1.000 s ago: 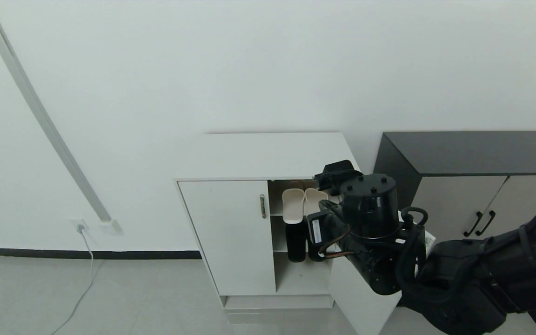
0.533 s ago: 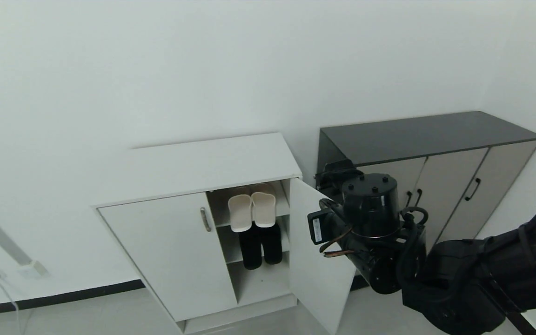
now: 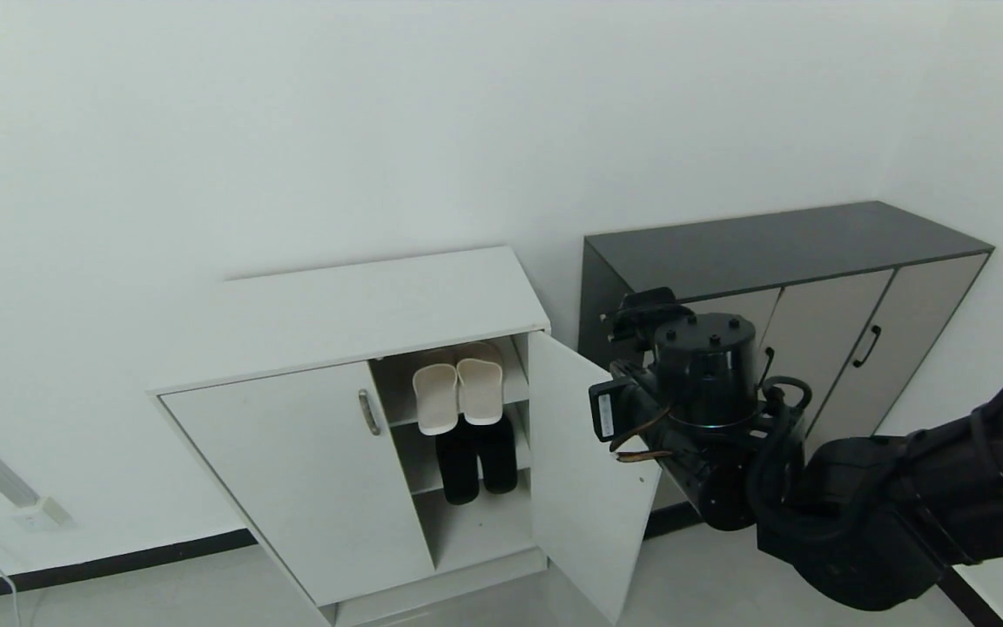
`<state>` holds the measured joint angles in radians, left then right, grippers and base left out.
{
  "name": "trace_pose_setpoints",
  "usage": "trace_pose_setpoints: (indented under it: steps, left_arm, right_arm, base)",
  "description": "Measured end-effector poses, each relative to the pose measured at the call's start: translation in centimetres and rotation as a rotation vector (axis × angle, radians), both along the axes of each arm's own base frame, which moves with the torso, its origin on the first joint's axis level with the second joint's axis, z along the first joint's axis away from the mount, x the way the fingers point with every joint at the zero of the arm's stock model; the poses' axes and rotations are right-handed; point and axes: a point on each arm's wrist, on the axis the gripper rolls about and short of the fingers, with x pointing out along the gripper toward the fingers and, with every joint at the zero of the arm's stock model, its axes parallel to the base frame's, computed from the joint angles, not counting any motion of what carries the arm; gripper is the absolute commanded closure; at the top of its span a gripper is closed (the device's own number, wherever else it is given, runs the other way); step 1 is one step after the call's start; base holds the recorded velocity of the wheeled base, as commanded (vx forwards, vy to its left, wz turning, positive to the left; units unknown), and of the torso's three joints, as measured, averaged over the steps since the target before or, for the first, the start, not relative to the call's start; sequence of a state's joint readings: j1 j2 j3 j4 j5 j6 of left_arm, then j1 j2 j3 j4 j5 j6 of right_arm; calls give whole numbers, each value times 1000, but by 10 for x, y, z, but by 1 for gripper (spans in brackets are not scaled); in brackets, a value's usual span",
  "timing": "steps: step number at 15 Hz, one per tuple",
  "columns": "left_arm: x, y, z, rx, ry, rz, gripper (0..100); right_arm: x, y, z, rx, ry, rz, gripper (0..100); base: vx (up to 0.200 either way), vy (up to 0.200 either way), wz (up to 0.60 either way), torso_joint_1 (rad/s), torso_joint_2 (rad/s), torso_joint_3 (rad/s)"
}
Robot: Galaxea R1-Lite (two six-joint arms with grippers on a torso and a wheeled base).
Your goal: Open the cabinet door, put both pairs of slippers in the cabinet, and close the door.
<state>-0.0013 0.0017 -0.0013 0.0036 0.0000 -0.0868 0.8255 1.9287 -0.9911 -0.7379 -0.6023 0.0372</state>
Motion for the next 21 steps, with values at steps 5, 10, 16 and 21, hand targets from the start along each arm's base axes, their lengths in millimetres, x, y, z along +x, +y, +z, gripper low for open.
trace_pose_setpoints:
  steps: [5, 10, 16, 21]
  left_arm:
    - [0, 0, 0, 3, -1, 1, 100]
    - [0, 0, 0, 2, -1, 1, 100]
    - [0, 0, 0, 3, -1, 1, 100]
    - [0, 0, 0, 1, -1, 1, 100]
  right_arm:
    - [30, -12, 7, 38, -30, -28, 100]
    - [84, -32, 17, 41, 2, -91, 100]
    - [142, -44, -3, 115, 152, -99, 100]
    - [174, -46, -32, 121, 178, -130, 100]
  base:
    - [-40, 0, 0, 0, 1, 0]
    - [0, 0, 0, 0, 0, 0]
    - [0, 0, 0, 0, 0, 0]
    - [0, 0, 0, 0, 0, 0]
